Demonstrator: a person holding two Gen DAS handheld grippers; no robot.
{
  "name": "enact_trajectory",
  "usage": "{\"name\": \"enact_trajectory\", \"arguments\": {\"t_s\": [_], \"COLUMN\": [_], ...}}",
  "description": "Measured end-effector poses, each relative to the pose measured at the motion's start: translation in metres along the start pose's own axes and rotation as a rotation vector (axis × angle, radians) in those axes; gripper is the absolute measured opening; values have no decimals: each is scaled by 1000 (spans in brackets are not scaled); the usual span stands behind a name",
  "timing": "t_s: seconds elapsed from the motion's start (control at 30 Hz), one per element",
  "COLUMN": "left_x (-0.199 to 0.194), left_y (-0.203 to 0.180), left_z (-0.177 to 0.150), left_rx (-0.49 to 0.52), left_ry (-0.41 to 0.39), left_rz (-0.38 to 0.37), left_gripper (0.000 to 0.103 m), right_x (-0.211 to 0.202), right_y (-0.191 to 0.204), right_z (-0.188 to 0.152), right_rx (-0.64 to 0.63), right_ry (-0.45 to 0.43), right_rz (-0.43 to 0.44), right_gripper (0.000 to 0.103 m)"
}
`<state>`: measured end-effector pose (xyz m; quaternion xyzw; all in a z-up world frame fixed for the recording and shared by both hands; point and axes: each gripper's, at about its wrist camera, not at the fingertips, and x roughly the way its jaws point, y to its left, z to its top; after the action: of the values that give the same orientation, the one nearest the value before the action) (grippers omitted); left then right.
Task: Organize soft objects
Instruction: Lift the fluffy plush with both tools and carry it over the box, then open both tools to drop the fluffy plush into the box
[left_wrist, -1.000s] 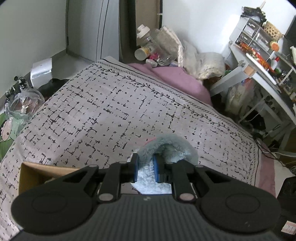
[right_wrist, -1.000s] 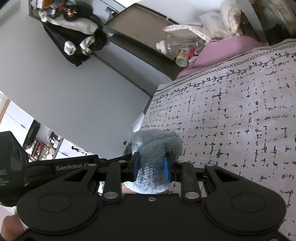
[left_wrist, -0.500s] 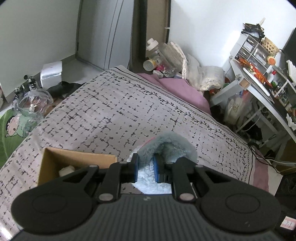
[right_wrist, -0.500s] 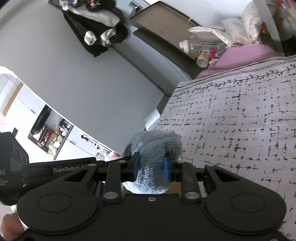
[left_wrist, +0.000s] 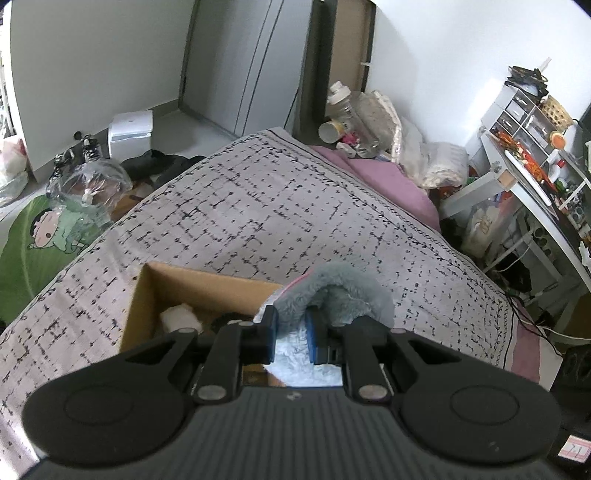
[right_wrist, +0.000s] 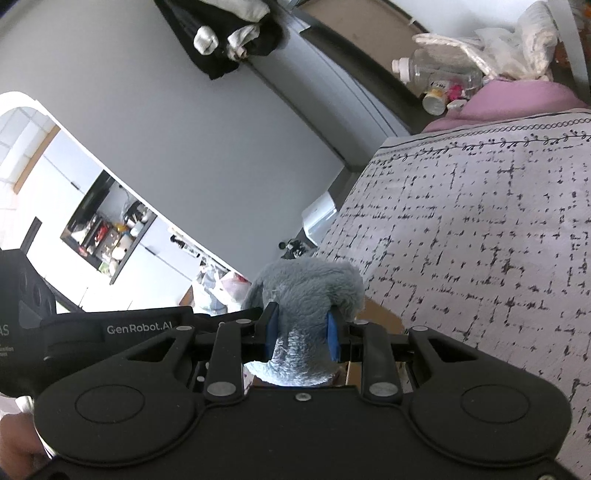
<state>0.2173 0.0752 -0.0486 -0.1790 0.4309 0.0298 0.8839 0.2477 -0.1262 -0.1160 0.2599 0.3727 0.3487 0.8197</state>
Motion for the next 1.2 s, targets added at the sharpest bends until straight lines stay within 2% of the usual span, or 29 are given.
{"name": "enact_trajectory", "arguments": {"t_s": [0.43,0.87,0.97,1.0,1.07,1.17,1.2], "left_x": [5,36,44,44,44,40,37], "left_y": [49,94,101,101,98,94,93], "left_z": [-13,-18,-21,-21,-22,-23,-23], "left_rx": [-76,-153,-161,-156,-129,-114,-114], "left_ry": [19,72,118,122,131,129,125], "left_rz": [17,47,68,83,130,151,157], "left_gripper": [14,14,16,18,19,21,24], "right_x": [37,81,87,87,83,70,63], "right_y": [16,19,17,17,20,23,23], "right_z": [-19,-35,-40,-41,-40,-35,-34], "right_rx": [-40,-53,-56,-54,-68,-87,-87], "right_ry": [88,158,179,180,168,147,142], "right_rz": [-2,-42,-64,-66,-83,-93,-91], "right_gripper": [28,29,37,41,56,68,68]}}
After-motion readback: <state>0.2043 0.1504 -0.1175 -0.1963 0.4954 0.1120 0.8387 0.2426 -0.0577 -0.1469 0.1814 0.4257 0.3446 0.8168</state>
